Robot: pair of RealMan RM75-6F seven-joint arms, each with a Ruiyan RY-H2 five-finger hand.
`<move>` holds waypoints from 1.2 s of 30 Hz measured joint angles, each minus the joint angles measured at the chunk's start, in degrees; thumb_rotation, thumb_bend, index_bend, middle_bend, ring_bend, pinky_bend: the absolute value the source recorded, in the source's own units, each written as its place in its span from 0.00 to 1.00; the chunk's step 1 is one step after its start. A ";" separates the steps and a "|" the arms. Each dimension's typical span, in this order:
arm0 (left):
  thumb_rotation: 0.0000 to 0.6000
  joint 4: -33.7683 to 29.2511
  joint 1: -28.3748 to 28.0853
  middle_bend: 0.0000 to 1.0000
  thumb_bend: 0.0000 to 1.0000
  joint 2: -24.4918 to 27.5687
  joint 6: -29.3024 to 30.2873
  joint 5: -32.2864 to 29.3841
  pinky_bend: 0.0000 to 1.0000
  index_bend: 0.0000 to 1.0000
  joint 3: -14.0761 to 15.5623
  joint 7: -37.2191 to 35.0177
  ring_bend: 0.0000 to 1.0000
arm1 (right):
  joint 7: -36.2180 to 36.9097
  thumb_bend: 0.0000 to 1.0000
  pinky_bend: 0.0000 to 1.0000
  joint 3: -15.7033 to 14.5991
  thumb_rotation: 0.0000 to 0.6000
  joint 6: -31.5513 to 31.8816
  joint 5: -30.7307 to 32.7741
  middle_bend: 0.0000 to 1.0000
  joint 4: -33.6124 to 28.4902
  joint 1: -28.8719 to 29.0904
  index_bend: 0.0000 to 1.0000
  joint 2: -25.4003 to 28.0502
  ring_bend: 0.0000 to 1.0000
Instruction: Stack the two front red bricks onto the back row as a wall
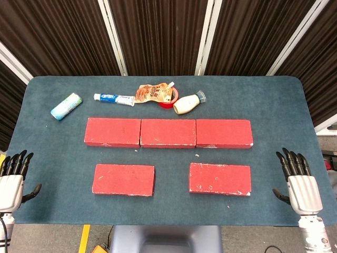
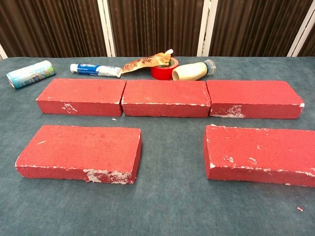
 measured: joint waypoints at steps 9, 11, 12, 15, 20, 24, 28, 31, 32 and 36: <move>1.00 -0.24 -0.43 0.00 0.26 -0.27 -1.56 -0.30 0.00 0.00 0.27 0.32 0.00 | -0.17 0.00 0.00 -0.27 1.00 -0.45 -0.03 0.11 -0.16 0.02 0.07 -0.12 0.01; 1.00 -0.26 -0.67 0.00 0.26 -0.31 -2.20 -0.44 0.00 0.00 0.44 0.52 0.00 | -0.28 0.00 0.00 -0.23 1.00 -0.36 -0.09 0.11 -0.10 0.03 0.07 -0.21 0.01; 1.00 -0.28 -0.71 0.00 0.26 -0.31 -2.25 -0.47 0.00 0.00 0.49 0.57 0.00 | -0.29 0.00 0.00 -0.23 1.00 -0.36 -0.09 0.11 -0.10 0.03 0.07 -0.22 0.01; 1.00 -0.31 -0.74 0.00 0.26 -0.25 -2.35 -0.42 0.00 0.00 0.51 0.34 0.00 | -0.49 0.00 0.00 -0.29 1.00 -0.43 -0.10 0.11 -0.11 0.02 0.07 -0.27 0.01; 1.00 -0.72 -0.60 0.00 0.25 0.27 -2.56 -1.03 0.00 0.00 0.56 -0.64 0.00 | -0.27 0.00 0.00 -0.64 1.00 -0.94 -0.31 0.11 -0.33 0.09 0.07 0.20 0.01; 1.00 -3.53 -1.61 0.00 0.24 3.04 -7.34 -2.62 0.00 0.00 0.84 -1.63 0.00 | 0.55 0.00 0.00 -0.79 1.00 -1.54 -0.27 0.11 -0.26 0.28 0.08 0.55 0.01; 1.00 -9.63 -4.00 0.00 0.24 8.66 -14.27 -5.00 0.00 0.00 0.83 -2.05 0.00 | 1.00 0.00 0.00 -0.86 1.00 -2.03 -0.19 0.11 -0.15 0.48 0.08 0.62 0.01; 1.00 -15.42 -6.77 0.00 0.24 14.12 -19.99 -8.49 0.00 0.00 0.52 -0.22 0.00 | 1.06 0.00 0.00 -0.87 1.00 -2.34 -0.08 0.11 -0.08 0.63 0.08 0.57 0.01; 1.00 -16.92 -7.55 0.00 0.24 15.61 -21.16 -9.71 0.00 0.00 0.37 0.95 0.00 | 1.06 0.00 0.00 -0.83 1.00 -2.39 0.02 0.11 -0.05 0.66 0.08 0.54 0.01; 1.00 -22.84 -11.26 0.00 0.22 19.23 -23.71 -16.05 0.00 0.00 -0.59 8.01 0.00 | 1.07 0.00 0.00 -0.75 1.00 -2.85 0.45 0.11 0.20 0.83 0.08 0.34 0.01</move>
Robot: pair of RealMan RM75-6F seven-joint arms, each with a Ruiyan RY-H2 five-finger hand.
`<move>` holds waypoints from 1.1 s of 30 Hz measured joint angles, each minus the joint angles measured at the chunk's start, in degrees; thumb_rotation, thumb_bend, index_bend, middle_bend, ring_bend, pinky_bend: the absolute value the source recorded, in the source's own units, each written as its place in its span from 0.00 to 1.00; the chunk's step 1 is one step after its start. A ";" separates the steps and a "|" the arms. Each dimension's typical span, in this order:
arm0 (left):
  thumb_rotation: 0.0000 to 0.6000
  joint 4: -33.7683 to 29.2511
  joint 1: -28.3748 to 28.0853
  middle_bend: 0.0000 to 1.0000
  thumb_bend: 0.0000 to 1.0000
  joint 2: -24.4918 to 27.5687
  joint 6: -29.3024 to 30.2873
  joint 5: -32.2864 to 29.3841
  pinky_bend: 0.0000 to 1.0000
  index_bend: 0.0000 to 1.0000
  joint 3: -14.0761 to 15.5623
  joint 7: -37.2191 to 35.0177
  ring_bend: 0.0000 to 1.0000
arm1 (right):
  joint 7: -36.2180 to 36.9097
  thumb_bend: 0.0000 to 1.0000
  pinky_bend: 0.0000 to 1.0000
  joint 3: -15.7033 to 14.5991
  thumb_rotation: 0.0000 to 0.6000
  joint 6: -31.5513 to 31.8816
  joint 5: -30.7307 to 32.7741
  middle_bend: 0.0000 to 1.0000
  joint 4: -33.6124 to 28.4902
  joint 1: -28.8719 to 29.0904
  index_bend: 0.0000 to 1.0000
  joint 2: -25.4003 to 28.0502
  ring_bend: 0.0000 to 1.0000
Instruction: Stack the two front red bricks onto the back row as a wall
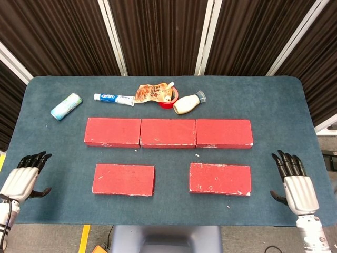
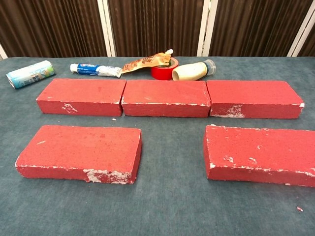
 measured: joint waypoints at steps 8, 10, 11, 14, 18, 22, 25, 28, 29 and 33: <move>1.00 -10.54 -7.71 0.00 0.20 1.96 -1.32 -13.62 0.00 0.00 -1.69 12.54 0.00 | 0.18 0.00 0.00 0.04 1.00 -0.43 0.36 0.11 0.11 0.22 0.09 0.03 0.00; 1.00 -12.64 -9.66 0.00 0.20 1.86 -1.33 -16.92 0.00 0.00 -1.70 15.28 0.00 | 0.27 0.00 0.00 0.09 1.00 -0.42 0.50 0.11 0.11 0.21 0.09 0.11 0.00; 1.00 -13.61 -10.49 0.00 0.20 1.73 -1.21 -18.25 0.00 0.00 -1.67 16.43 0.00 | 0.29 0.00 0.00 0.12 1.00 -0.41 0.57 0.11 0.12 0.21 0.09 0.13 0.00; 1.00 -17.02 -12.72 0.00 0.19 0.92 0.13 -21.61 0.00 0.00 -1.35 19.97 0.00 | 0.45 0.00 0.00 0.14 1.00 -0.48 0.65 0.11 0.19 0.24 0.09 0.19 0.00; 1.00 -20.27 -14.21 0.00 0.19 -0.92 4.32 -23.24 0.00 0.00 -0.36 24.02 0.00 | 0.59 0.00 0.00 0.20 1.00 -0.75 0.90 0.11 0.38 0.37 0.09 0.17 0.00; 1.00 -21.17 -15.07 0.00 0.16 -3.97 6.84 -23.12 0.00 0.00 0.53 25.56 0.00 | 0.63 0.00 0.00 0.14 1.00 -1.13 1.03 0.11 0.45 0.52 0.09 0.15 0.00; 1.00 -21.34 -15.58 0.00 0.09 -5.81 8.81 -22.92 0.00 0.00 0.89 26.77 0.00 | 0.51 0.00 0.00 -0.02 1.00 -1.46 0.96 0.11 0.45 0.67 0.09 0.03 0.00; 1.00 -21.43 -16.46 0.00 0.00 -9.17 11.39 -24.03 0.00 0.00 1.07 28.76 0.00 | 0.41 0.00 0.00 -0.11 1.00 -1.70 0.96 0.11 0.50 0.78 0.09 -0.07 0.00; 1.00 -21.45 -16.81 0.00 0.00 -10.21 12.20 -24.74 0.00 0.00 1.06 29.44 0.00 | 0.41 0.00 0.00 -0.11 1.00 -1.75 1.02 0.11 0.50 0.80 0.09 -0.07 0.00; 1.00 -21.51 -18.86 0.00 0.00 -13.93 15.82 -29.58 0.00 0.00 0.59 32.78 0.00 | 0.47 0.00 0.00 -0.02 1.00 -2.07 1.49 0.11 0.63 0.92 0.09 -0.13 0.00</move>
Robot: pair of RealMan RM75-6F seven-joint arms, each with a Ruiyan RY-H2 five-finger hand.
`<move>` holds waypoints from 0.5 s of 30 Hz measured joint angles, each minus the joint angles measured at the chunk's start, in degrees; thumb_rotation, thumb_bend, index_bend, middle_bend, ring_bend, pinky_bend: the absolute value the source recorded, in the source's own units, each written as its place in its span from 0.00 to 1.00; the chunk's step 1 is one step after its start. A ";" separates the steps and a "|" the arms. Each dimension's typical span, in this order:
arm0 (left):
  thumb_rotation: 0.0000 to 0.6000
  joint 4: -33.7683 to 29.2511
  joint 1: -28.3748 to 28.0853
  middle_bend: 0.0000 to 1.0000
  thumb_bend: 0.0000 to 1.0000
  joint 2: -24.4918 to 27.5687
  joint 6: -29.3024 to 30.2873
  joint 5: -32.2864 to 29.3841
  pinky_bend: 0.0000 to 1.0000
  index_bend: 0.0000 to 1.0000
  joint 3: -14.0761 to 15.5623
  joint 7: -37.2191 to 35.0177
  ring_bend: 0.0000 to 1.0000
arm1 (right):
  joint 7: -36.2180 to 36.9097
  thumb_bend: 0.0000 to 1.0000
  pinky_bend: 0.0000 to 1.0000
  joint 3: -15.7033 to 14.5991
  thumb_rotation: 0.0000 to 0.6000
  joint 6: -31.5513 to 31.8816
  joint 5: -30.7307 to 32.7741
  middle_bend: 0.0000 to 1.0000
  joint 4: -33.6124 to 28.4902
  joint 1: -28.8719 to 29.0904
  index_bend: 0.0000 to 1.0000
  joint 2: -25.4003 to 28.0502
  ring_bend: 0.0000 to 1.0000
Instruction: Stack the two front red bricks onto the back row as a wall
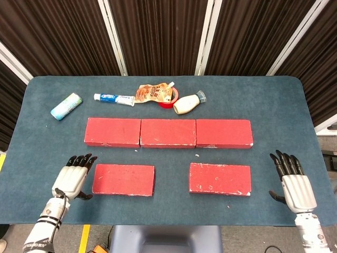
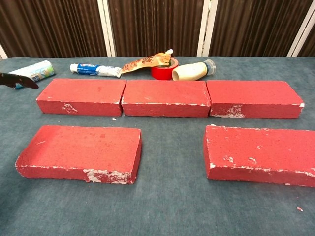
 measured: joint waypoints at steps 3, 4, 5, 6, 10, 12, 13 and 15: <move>1.00 -0.02 -2.01 0.00 0.00 -2.85 3.00 -3.42 0.00 0.00 -0.80 2.72 0.00 | 0.01 0.00 0.00 0.03 1.00 -0.22 0.21 0.11 0.08 0.11 0.09 -0.03 0.00; 1.00 -0.02 -2.58 0.00 0.00 -3.65 3.74 -4.19 0.00 0.00 -1.07 3.29 0.00 | 0.04 0.00 0.00 0.02 1.00 -0.20 0.19 0.11 0.08 0.10 0.09 -0.03 0.00; 1.00 -0.03 -3.08 0.00 0.00 -4.32 4.30 -4.86 0.00 0.00 -1.29 3.70 0.00 | 0.05 0.00 0.00 0.01 1.00 -0.15 0.15 0.11 0.06 0.10 0.09 -0.03 0.00; 1.00 -0.03 -3.71 0.00 0.00 -5.11 4.87 -5.74 0.00 0.00 -1.57 4.24 0.00 | 0.08 0.00 0.00 0.01 1.00 -0.08 0.11 0.11 0.03 0.09 0.09 -0.01 0.00; 1.00 0.26 -5.63 0.00 0.00 -7.61 7.02 -8.00 0.00 0.00 -2.23 6.06 0.00 | 0.27 0.00 0.00 0.07 1.00 0.10 0.22 0.11 0.02 0.02 0.09 0.05 0.00; 1.00 0.64 -6.21 0.00 0.00 -8.74 8.11 -8.47 0.00 0.00 -2.42 6.45 0.00 | 0.25 0.00 0.00 0.07 1.00 0.08 0.30 0.11 0.05 0.02 0.09 0.05 0.00; 1.00 0.81 -6.41 0.00 0.00 -9.23 8.53 -8.56 0.00 0.00 -2.49 6.53 0.00 | 0.22 0.00 0.00 0.07 1.00 0.05 0.34 0.11 0.05 0.03 0.09 0.04 0.00; 1.00 1.19 -6.85 0.00 0.00 -10.35 9.10 -8.74 0.00 0.00 -2.60 6.68 0.00 | 0.18 0.00 0.00 0.06 1.00 0.00 0.41 0.11 0.05 0.04 0.09 0.03 0.00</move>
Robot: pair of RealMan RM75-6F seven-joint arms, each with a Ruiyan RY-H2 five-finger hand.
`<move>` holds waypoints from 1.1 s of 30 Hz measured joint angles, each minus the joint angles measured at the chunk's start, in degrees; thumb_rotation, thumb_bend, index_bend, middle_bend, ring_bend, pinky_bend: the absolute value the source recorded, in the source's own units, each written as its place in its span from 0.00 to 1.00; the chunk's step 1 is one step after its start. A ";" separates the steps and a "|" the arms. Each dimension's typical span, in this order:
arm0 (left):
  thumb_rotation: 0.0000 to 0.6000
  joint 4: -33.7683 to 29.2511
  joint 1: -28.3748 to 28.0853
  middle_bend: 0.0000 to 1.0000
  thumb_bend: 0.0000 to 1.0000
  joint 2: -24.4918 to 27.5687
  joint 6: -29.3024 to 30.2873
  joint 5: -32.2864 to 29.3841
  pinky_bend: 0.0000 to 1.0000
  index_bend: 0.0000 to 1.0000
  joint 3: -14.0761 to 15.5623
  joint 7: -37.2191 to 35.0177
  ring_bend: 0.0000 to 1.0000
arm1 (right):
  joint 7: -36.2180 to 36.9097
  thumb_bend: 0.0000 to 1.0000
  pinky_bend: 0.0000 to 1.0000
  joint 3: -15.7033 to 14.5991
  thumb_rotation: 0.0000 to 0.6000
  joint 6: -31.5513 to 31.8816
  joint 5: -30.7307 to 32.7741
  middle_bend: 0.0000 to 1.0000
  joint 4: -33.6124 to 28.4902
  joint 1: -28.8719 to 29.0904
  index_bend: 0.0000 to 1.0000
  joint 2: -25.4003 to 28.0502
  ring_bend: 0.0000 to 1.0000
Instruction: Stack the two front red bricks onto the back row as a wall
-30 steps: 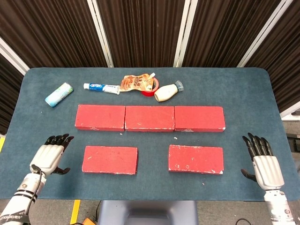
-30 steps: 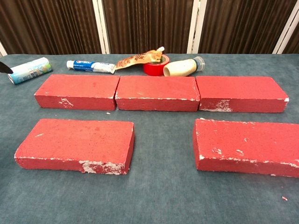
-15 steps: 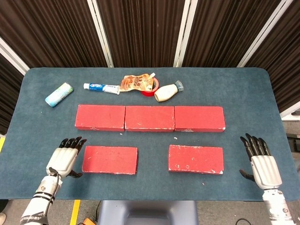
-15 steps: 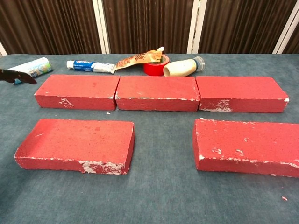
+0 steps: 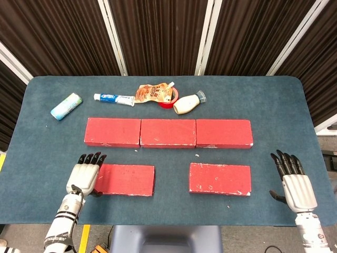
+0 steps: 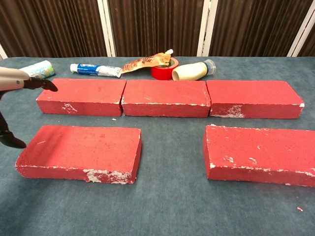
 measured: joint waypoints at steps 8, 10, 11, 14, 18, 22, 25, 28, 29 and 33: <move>1.00 1.90 -1.54 0.00 0.00 -4.11 3.30 -0.73 0.00 0.00 -0.31 1.33 0.00 | 0.27 0.00 0.00 0.10 1.00 0.22 0.23 0.11 -0.14 -0.10 0.09 0.21 0.00; 1.00 2.05 -1.75 0.00 0.00 -5.01 4.52 -1.46 0.00 0.00 -0.29 1.88 0.00 | 0.33 0.00 0.00 0.11 1.00 0.18 0.33 0.11 -0.12 -0.10 0.09 0.23 0.00; 1.00 2.04 -1.83 0.00 0.00 -5.40 4.98 -1.87 0.00 0.00 -0.32 2.07 0.00 | 0.32 0.00 0.00 0.11 1.00 0.14 0.37 0.11 -0.12 -0.08 0.09 0.23 0.00; 1.00 1.92 -2.05 0.00 0.00 -6.69 6.46 -2.79 0.00 0.00 -0.53 2.49 0.00 | 0.28 0.00 0.00 0.08 1.00 0.04 0.39 0.11 -0.19 -0.04 0.09 0.23 0.00; 1.00 1.74 -2.45 0.00 0.00 -9.22 8.11 -3.72 0.00 0.00 -0.92 3.04 0.00 | 0.39 0.00 0.00 0.08 1.00 -0.02 0.49 0.11 -0.35 -0.03 0.09 0.30 0.00; 1.00 2.14 -2.91 0.00 0.00 -11.84 8.84 -4.48 0.00 0.00 -1.11 3.45 0.00 | 0.65 0.00 0.00 0.11 1.00 0.03 0.54 0.11 -0.43 -0.05 0.09 0.45 0.00; 1.00 2.67 -3.25 0.00 0.00 -13.46 9.39 -5.15 0.00 0.00 -1.20 3.86 0.00 | 0.90 0.00 0.00 0.16 1.00 0.09 0.62 0.11 -0.40 -0.08 0.09 0.55 0.00; 1.00 3.42 -3.49 0.00 0.00 -15.13 9.71 -5.05 0.00 0.00 -1.10 4.05 0.00 | 0.97 0.00 0.00 0.16 1.00 -0.03 0.75 0.11 -0.32 -0.06 0.09 0.58 0.00; 1.00 3.74 -3.57 0.00 0.00 -15.65 9.71 -4.99 0.00 0.00 -1.09 4.06 0.00 | 1.00 0.00 0.00 0.14 1.00 -0.04 0.73 0.11 -0.33 -0.06 0.10 0.59 0.00; 1.00 5.06 -3.93 0.00 0.00 -17.89 9.63 -4.63 0.00 0.00 -1.17 4.07 0.00 | 1.26 0.00 0.00 0.15 1.00 0.22 0.56 0.11 -0.45 -0.11 0.10 0.64 0.00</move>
